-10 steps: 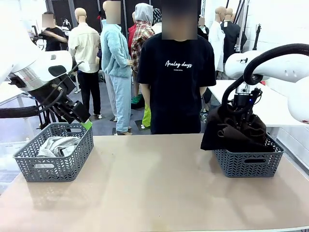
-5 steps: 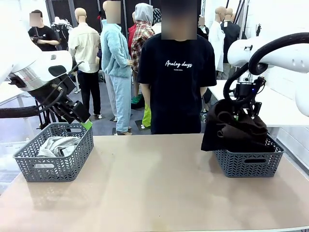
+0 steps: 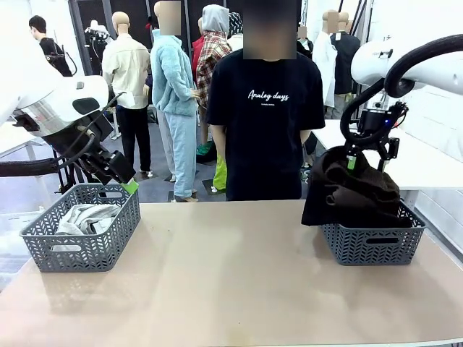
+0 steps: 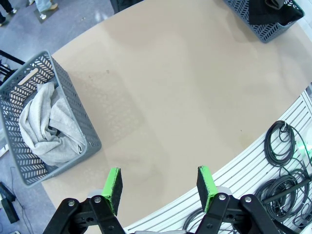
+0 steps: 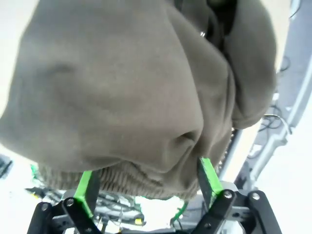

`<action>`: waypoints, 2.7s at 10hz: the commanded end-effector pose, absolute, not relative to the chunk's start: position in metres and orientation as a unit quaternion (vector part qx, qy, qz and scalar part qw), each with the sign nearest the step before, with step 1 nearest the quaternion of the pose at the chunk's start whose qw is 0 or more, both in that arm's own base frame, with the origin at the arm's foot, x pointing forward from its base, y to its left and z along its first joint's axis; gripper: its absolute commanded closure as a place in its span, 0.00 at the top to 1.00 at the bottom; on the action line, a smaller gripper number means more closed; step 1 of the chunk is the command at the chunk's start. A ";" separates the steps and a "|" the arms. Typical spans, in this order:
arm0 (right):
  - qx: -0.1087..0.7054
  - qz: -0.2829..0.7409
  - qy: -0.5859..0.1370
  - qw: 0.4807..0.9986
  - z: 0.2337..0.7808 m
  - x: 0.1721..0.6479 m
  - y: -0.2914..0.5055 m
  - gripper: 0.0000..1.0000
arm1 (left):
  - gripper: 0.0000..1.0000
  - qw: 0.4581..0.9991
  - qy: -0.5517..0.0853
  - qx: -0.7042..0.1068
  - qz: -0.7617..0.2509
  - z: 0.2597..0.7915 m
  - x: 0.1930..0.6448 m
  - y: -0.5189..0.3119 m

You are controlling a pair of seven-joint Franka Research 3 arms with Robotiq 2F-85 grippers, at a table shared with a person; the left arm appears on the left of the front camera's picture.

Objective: Sort the tops and bottoms.
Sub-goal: Sort the clothes according to human instructions.

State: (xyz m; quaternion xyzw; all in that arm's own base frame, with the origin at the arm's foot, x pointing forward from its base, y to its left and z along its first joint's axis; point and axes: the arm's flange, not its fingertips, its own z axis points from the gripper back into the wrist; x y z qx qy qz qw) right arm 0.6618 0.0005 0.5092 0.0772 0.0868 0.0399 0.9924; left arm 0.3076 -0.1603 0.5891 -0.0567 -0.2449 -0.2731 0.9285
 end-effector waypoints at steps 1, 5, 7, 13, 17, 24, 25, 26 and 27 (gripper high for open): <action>0.087 0.028 0.065 0.994 0.502 0.644 0.003 1.00 | 0.80 0.928 -0.248 -0.058 -0.272 0.590 0.309 -0.160; 0.074 0.038 0.044 0.996 0.522 0.633 -0.001 1.00 | 0.80 0.928 -0.248 -0.058 -0.272 0.590 0.309 -0.160; 0.074 0.041 0.071 0.994 0.523 0.635 -0.004 1.00 | 0.80 0.928 -0.248 -0.058 -0.272 0.590 0.309 -0.160; 0.072 0.036 0.058 0.995 0.530 0.641 -0.003 1.00 | 0.80 0.928 -0.248 -0.058 -0.272 0.590 0.309 -0.160; 0.072 0.036 0.058 0.995 0.530 0.641 -0.003 1.00 | 0.80 0.928 -0.248 -0.058 -0.272 0.590 0.309 -0.160; 0.072 0.036 0.058 0.995 0.530 0.641 -0.003 1.00 | 0.80 0.928 -0.248 -0.058 -0.272 0.590 0.309 -0.160; 0.072 0.036 0.058 0.995 0.530 0.641 -0.003 1.00 | 0.80 0.928 -0.248 -0.058 -0.272 0.590 0.309 -0.160; 0.072 0.036 0.058 0.995 0.530 0.641 -0.003 1.00 | 0.80 0.928 -0.248 -0.058 -0.272 0.590 0.309 -0.160; 0.072 0.036 0.058 0.995 0.530 0.641 -0.003 1.00 | 0.80 0.928 -0.248 -0.058 -0.272 0.590 0.309 -0.160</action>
